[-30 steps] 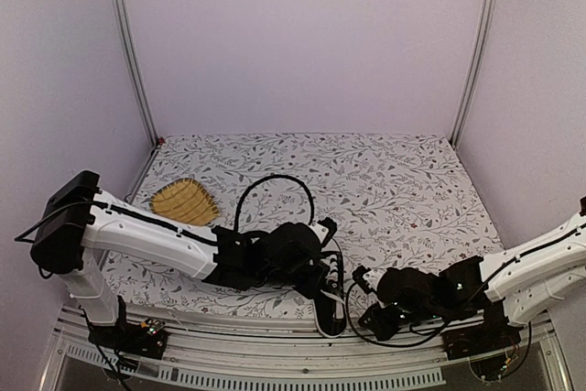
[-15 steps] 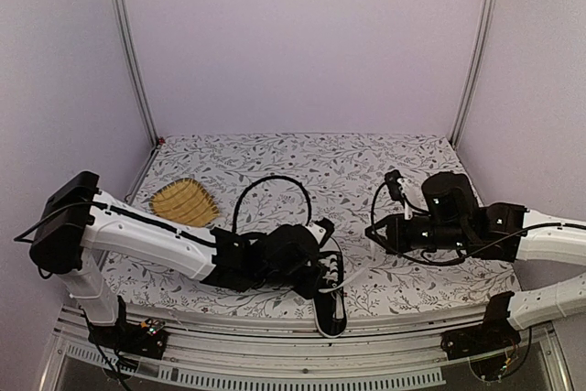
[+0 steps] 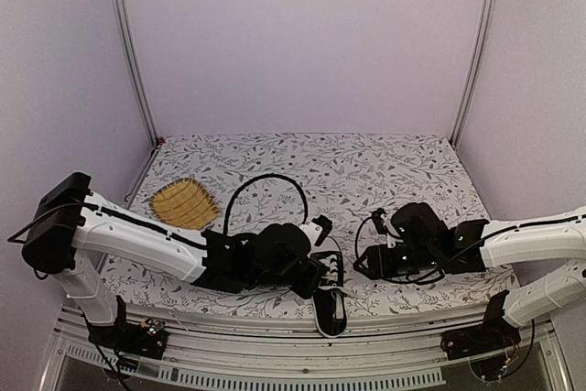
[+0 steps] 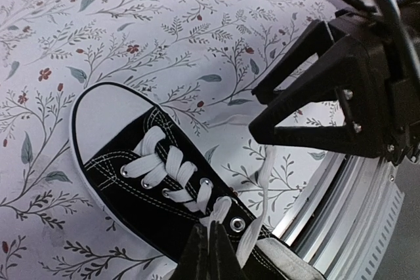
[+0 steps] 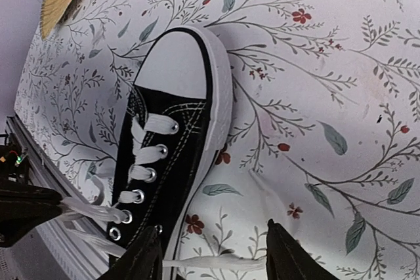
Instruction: Tie the shoes
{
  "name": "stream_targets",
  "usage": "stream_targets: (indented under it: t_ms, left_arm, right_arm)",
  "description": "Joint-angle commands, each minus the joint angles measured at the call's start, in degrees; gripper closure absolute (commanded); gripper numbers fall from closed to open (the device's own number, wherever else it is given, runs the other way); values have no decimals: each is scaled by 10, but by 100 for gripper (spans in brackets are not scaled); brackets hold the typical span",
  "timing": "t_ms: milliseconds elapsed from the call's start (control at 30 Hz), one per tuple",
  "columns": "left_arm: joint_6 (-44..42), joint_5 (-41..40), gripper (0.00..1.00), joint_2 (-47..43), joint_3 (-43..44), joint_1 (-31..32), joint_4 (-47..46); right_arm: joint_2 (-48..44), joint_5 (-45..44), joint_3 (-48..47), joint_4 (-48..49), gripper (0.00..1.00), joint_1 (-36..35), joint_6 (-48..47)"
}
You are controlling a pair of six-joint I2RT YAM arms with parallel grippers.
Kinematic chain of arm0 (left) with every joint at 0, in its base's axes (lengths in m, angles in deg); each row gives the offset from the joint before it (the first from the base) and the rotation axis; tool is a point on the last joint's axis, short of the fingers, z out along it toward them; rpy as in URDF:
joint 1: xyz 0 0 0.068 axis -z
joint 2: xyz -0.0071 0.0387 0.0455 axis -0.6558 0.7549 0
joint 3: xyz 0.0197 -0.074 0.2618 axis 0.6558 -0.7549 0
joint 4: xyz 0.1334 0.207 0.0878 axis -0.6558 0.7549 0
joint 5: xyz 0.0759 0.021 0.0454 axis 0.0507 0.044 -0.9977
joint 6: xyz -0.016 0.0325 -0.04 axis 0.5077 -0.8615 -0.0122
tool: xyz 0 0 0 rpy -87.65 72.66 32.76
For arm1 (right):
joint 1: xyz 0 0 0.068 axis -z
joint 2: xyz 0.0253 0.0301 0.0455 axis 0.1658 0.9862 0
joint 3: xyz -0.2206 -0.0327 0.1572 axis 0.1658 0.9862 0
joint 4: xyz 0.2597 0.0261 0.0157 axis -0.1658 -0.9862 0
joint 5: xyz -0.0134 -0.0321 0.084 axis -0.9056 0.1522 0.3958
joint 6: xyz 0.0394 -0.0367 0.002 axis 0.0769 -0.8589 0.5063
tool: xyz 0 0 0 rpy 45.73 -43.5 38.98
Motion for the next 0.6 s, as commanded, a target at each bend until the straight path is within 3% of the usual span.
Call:
stream_targets:
  t_ms: [0, 67, 233, 400, 567]
  left_arm:
    - [11, 0, 100, -5, -1, 10, 6]
    - [14, -5, 100, -8, -1, 10, 8]
    - [15, -5, 100, -12, 0, 8, 9]
    - [16, 0, 100, -11, 0, 6, 10]
    - [19, 5, 100, -9, 0, 5, 11]
  right_arm:
    - [-21, -35, 17, -16, 40, 5, -7]
    - [-52, 2, 39, 5, 34, 4, -52]
    - [-107, 125, 99, 92, 34, 0, -141]
    - [-59, 163, 113, 143, 46, -6, -147]
    - [-12, 181, 112, 193, 48, -10, -159]
